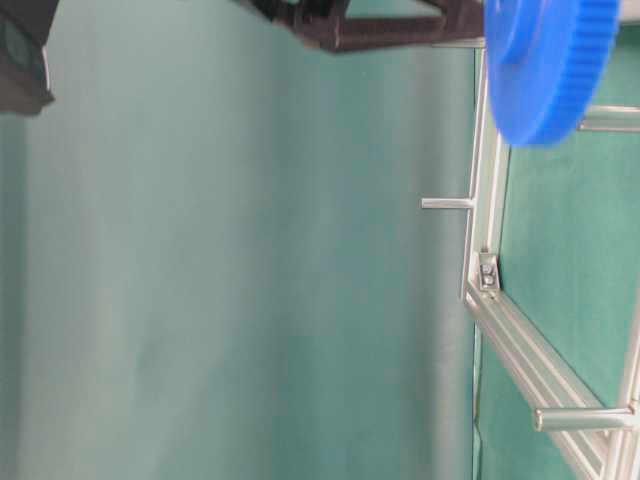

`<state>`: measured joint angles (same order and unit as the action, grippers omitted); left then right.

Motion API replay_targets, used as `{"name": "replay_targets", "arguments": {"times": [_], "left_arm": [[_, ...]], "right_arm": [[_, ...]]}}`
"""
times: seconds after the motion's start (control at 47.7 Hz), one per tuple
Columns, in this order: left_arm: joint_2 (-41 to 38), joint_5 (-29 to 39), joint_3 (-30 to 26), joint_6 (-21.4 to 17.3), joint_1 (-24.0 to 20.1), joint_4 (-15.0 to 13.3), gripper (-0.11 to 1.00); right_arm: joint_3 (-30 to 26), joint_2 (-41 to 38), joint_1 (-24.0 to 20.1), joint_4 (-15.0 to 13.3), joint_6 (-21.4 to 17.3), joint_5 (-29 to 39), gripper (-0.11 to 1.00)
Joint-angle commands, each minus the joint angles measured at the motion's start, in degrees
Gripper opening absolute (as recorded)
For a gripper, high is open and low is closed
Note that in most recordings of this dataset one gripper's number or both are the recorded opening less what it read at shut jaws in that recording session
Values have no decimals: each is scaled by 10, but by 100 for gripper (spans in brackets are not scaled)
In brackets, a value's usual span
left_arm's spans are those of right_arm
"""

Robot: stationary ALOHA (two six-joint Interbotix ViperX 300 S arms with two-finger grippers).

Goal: Find the location of the shaft and insert the gear.
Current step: 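Lift the blue gear and carry it left toward the frame's shaft, then align the gear's center hole over the metal shaft on the frame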

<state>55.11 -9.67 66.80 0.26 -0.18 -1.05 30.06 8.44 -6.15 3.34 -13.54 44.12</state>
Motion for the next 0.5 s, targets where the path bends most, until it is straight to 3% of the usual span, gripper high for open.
{"name": "replay_targets", "arguments": {"times": [0.0,0.482], "left_arm": [[-6,-1,-16,1,-1,-2,2],[-6,1,-16,1,0,-2,2]], "right_arm": [[-29,-3,2,-8,1,1,69],[-43,-44,21,-38,-13,3,69]]}}
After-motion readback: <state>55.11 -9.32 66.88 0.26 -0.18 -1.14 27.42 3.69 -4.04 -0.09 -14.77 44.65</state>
